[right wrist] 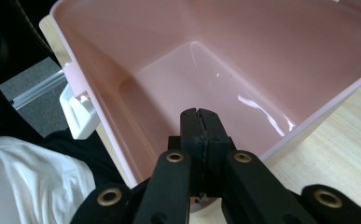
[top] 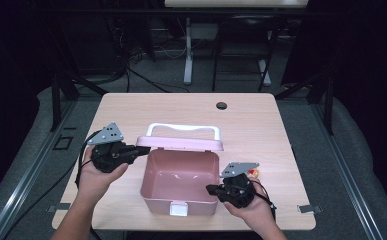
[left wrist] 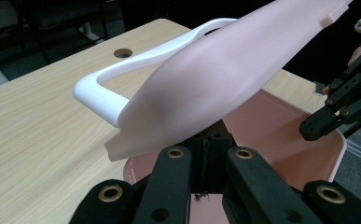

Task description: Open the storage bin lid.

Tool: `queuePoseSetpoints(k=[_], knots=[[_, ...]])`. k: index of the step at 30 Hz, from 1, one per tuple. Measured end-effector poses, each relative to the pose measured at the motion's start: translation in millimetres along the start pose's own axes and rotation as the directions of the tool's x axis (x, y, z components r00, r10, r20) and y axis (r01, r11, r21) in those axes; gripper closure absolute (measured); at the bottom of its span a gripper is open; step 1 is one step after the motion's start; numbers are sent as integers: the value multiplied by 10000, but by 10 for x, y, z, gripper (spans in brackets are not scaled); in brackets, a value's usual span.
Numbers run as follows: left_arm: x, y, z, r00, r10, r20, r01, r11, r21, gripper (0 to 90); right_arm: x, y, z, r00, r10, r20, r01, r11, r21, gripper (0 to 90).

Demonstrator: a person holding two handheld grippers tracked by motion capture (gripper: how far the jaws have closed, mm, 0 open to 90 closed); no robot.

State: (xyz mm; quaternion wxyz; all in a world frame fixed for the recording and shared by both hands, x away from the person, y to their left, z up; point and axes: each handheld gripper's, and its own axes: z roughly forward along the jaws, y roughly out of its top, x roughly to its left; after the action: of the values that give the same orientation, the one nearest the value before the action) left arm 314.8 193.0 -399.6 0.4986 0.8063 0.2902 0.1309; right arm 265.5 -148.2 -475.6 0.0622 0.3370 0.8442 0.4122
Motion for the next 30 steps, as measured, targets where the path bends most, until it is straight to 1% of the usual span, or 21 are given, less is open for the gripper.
queuePoseSetpoints(k=[4,6,11,13,16,19,23,24,28,30], knots=[[-24,-16,-5,9999,45,-91,-45,10000,41,900,-20,-1,36,9999,90,-136,-88,9998,182,900],[-28,-25,-9,10000,36,-82,-36,10000,68,900,-22,6,48,10000,39,-76,-38,9998,198,900],[-46,-30,-10,9999,68,-132,-67,9999,88,900,-33,12,64,9999,19,-112,-17,9998,207,900],[-55,-29,-11,9999,32,-114,-31,10000,26,900,-40,15,75,9999,-47,-118,50,9998,207,900],[-78,-21,-17,9999,90,-131,-90,10000,-17,900,-35,13,103,9999,-63,-139,67,9995,316,900],[-72,-22,-23,9999,85,-121,-85,10000,-11,900,-30,12,113,9999,-123,-107,127,9994,336,900],[-55,-31,-12,9999,16,-125,-16,10000,-8,900,-55,4,108,9999,-23,-120,26,9997,252,900],[-59,-32,-11,9999,19,-146,-20,10000,-49,900,-58,3,107,10000,-81,-52,82,9997,227,900],[-87,-23,-2,9996,104,-280,-107,9999,-103,900,-80,-1,99,10000,-17,34,16,9998,191,900],[-87,-23,0,9996,87,-272,-91,9999,-140,900,-96,-4,94,10000,31,40,-32,9999,164,900]])
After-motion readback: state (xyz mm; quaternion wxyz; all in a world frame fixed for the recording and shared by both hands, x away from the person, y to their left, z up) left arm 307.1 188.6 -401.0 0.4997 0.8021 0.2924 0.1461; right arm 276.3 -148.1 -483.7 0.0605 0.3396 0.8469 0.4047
